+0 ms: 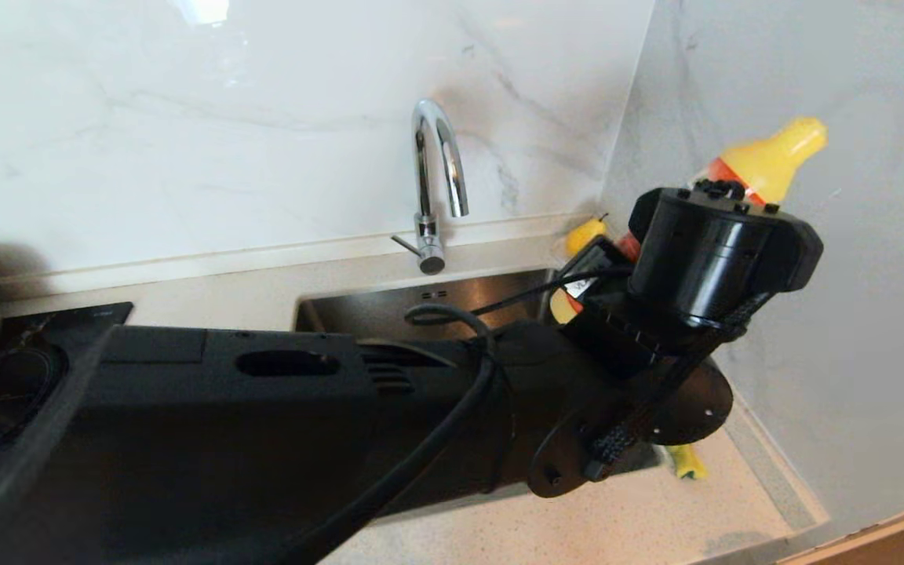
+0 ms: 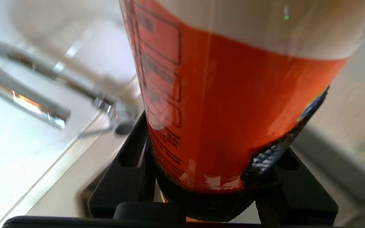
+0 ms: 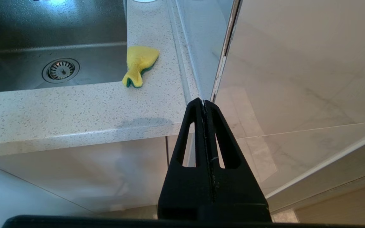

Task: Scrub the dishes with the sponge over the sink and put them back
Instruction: Place the dish soap on the table

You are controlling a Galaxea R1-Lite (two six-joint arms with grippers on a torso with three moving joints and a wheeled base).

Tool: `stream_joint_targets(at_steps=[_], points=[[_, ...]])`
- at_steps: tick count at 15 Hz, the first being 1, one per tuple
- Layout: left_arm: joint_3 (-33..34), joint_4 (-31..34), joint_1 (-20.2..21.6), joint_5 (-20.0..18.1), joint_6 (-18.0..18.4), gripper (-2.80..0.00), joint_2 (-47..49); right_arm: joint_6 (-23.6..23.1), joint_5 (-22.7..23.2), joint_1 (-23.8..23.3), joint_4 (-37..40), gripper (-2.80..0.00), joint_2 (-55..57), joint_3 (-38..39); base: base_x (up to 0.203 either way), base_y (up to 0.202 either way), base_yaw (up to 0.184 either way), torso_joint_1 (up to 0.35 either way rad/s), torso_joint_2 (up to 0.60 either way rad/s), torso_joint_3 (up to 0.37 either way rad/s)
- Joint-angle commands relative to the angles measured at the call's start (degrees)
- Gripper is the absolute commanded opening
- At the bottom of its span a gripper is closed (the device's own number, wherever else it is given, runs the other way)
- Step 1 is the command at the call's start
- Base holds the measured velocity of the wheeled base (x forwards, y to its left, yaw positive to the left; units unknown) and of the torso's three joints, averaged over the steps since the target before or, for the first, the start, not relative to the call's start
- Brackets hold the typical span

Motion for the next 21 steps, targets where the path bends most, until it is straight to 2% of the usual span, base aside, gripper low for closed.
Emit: stream_joint_targets(at_steps=[1, 3, 5, 8, 12, 18, 21], points=[[0.0, -1.5, 0.7, -0.6, -0.5, -2.80, -2.4, 0.0, 0.0, 0.1, 0.0, -2.80, 0.1, 0.0, 0.000, 0.000, 0.000, 0.000, 0.00, 0.000], [-0.1, -4.9, 1.5, -1.5, -1.8, -2.80, -3.2, 0.0, 0.0, 0.0, 0.0, -2.80, 0.1, 0.1, 0.000, 0.000, 0.000, 0.000, 0.00, 0.000], [-0.1, -6.3, 2.0, -4.1, -2.3, -2.80, -5.1, 0.0, 0.0, 0.1, 0.0, -2.80, 0.1, 0.0, 0.000, 0.000, 0.000, 0.000, 0.00, 0.000], [-0.1, -7.1, 3.0, -4.9, -2.5, -2.80, -8.8, 0.0, 0.0, 0.1, 0.0, -2.80, 0.1, 0.0, 0.000, 0.000, 0.000, 0.000, 0.00, 0.000], [0.0, -12.8, 5.7, -6.6, -3.2, -2.80, -12.1, 0.0, 0.0, 0.0, 0.0, -2.80, 0.1, 0.0, 0.000, 0.000, 0.000, 0.000, 0.00, 0.000], [0.0, -13.3, 12.5, -8.2, -3.9, -2.80, -18.9, 0.0, 0.0, 0.1, 0.0, -2.80, 0.1, 0.0, 0.000, 0.000, 0.000, 0.000, 0.00, 0.000], [0.5, -12.5, 17.6, -7.6, -7.0, -2.80, -22.5, 0.0, 0.0, 0.0, 0.0, -2.80, 0.1, 0.0, 0.000, 0.000, 0.000, 0.000, 0.00, 0.000]])
